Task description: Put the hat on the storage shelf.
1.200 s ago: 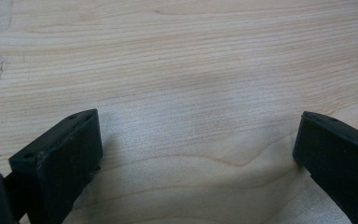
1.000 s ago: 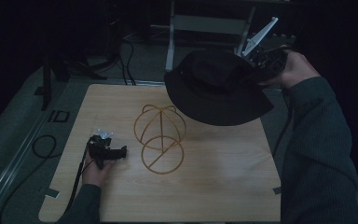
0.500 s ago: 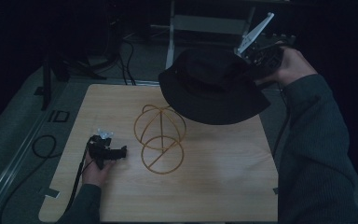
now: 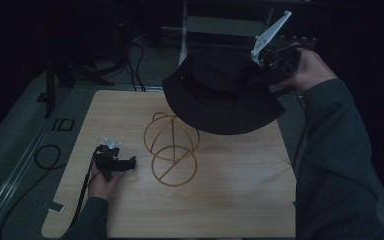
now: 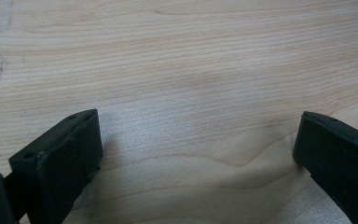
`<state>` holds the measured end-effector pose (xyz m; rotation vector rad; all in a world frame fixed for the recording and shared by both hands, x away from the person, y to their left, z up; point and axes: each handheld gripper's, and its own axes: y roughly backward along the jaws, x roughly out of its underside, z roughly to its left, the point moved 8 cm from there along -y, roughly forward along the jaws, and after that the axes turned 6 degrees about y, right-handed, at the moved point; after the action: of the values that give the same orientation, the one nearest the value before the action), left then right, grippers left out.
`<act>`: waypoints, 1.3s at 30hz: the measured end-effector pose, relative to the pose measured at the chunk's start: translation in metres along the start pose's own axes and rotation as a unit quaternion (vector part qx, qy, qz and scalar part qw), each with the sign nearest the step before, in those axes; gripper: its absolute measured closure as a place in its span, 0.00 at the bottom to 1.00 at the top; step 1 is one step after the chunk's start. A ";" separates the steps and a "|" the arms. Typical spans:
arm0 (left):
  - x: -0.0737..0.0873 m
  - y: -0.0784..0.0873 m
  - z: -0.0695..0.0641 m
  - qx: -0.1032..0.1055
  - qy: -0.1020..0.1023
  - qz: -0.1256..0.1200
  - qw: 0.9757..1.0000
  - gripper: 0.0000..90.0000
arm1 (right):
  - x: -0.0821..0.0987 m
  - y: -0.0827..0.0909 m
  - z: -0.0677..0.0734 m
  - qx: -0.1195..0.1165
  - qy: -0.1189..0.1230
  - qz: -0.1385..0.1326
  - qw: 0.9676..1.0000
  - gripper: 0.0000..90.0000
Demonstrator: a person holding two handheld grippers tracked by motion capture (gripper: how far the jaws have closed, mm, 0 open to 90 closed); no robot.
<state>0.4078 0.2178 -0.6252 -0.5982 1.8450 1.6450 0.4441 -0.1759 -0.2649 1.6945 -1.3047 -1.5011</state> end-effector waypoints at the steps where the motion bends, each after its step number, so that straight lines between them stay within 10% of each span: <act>1: 0.000 0.000 0.000 0.000 0.000 0.000 1.000 0.02 | -0.001 -0.001 0.001 -0.001 0.000 -0.002 1.000 0.98; 39: 0.000 0.000 0.000 0.000 0.000 0.000 1.000 0.02 | -0.027 -0.001 0.017 -0.034 0.038 -0.034 0.998 0.98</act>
<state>0.4078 0.2177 -0.6252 -0.5992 1.8456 1.6449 0.4308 -0.1478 -0.2582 1.7513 -1.1537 -1.4863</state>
